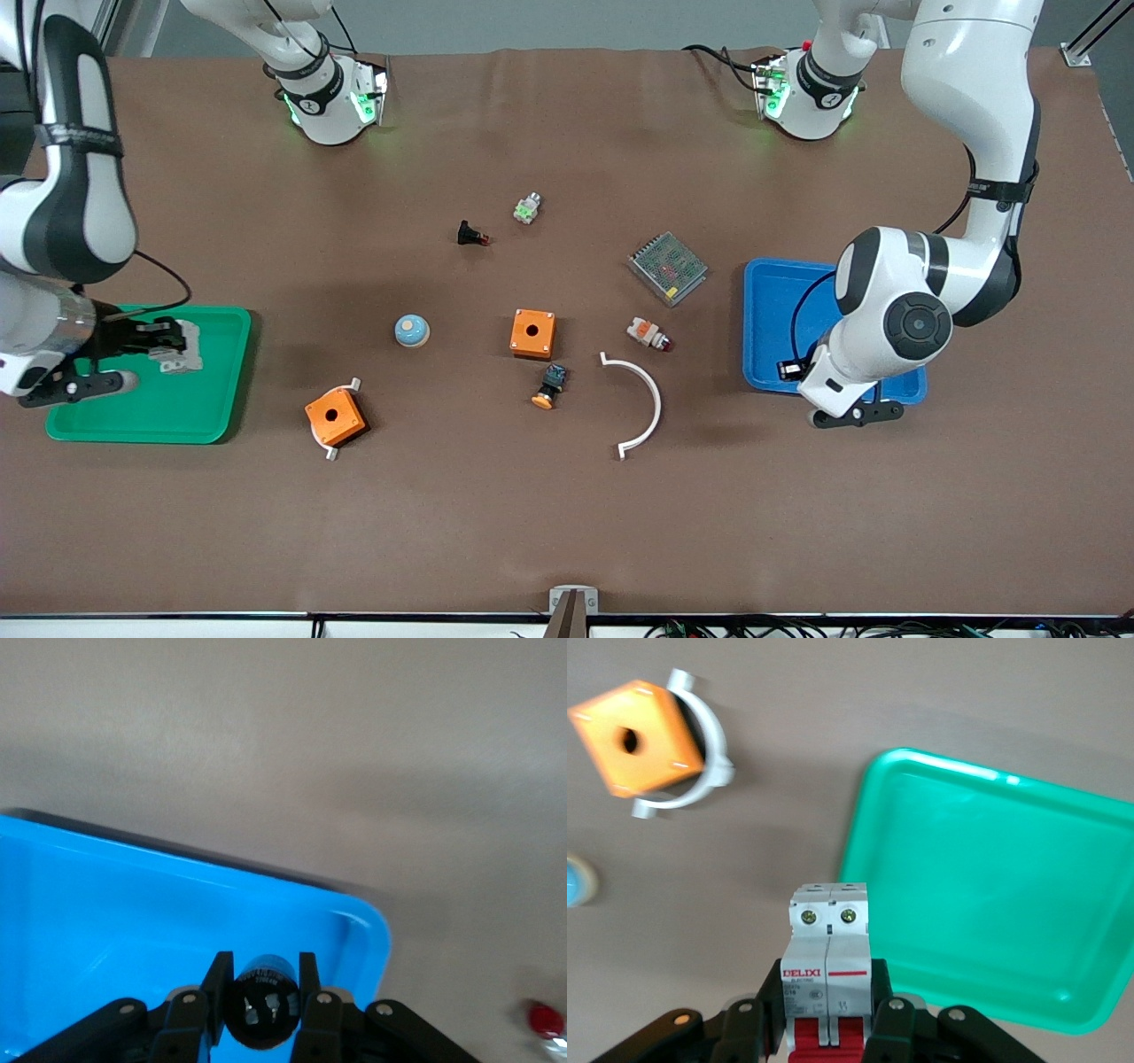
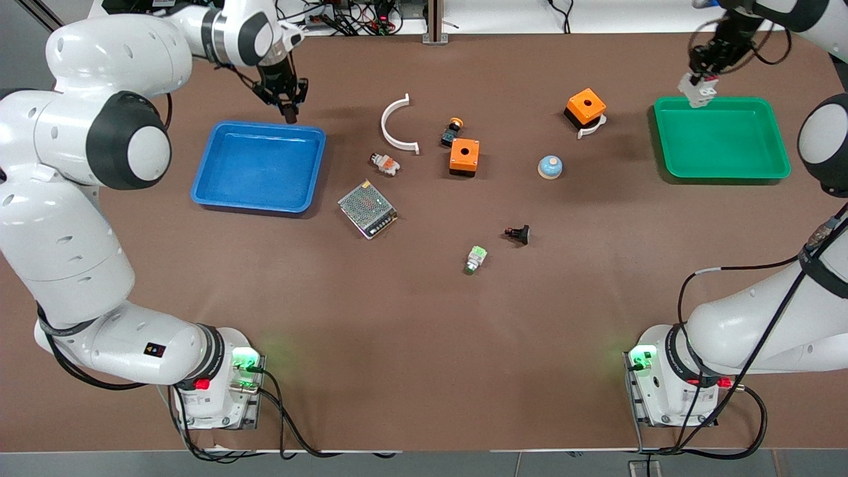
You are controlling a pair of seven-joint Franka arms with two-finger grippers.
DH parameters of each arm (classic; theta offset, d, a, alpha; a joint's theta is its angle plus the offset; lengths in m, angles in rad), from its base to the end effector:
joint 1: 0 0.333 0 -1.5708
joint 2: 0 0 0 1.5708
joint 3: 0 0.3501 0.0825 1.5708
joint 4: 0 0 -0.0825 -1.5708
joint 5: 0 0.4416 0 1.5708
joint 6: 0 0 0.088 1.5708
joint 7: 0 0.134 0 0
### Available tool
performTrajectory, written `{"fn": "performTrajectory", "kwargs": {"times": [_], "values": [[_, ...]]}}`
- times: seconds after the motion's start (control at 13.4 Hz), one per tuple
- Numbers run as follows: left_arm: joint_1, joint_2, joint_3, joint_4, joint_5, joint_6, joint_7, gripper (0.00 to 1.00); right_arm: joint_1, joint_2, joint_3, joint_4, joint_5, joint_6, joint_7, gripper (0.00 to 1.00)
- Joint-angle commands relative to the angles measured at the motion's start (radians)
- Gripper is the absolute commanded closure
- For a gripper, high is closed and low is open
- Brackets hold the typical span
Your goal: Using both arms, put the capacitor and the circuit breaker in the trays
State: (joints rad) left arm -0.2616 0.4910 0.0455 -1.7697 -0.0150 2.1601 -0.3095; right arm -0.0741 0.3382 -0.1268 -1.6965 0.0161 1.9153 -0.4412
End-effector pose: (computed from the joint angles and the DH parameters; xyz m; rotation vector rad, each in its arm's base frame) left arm 0.6881 -0.1539 0.2436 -3.0991 -0.1521 0.1461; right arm 0.6847 -0.1312 0.3702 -3.1031 -0.3720 0.1867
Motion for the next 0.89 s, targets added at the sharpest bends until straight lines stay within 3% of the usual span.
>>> {"fn": "performTrajectory", "kwargs": {"times": [0.0,0.3,0.37,0.52,0.67,0.82], "values": [[0.027,-0.074,-0.007,-0.187,-0.013,0.154,0.05,1.0,-0.099,0.028,0.024,-0.095,-0.012,0.135,-0.132,0.98],[0.042,-0.063,-0.007,-0.301,-0.013,0.306,0.05,0.99,-0.138,0.122,0.024,-0.112,-0.01,0.201,-0.163,0.98],[0.042,-0.058,-0.007,-0.303,-0.013,0.314,0.052,0.94,-0.142,0.139,0.024,-0.111,-0.01,0.217,-0.163,0.98],[0.042,-0.045,-0.007,-0.301,-0.013,0.323,0.052,0.72,-0.145,0.172,0.026,-0.109,-0.01,0.257,-0.165,0.96],[0.042,-0.049,-0.007,-0.289,-0.013,0.325,0.062,0.38,-0.145,0.197,0.026,-0.106,-0.007,0.277,-0.165,0.91],[0.042,-0.061,-0.007,-0.277,-0.016,0.325,0.073,0.27,-0.142,0.2,0.026,-0.106,-0.007,0.286,-0.163,0.8]]}}
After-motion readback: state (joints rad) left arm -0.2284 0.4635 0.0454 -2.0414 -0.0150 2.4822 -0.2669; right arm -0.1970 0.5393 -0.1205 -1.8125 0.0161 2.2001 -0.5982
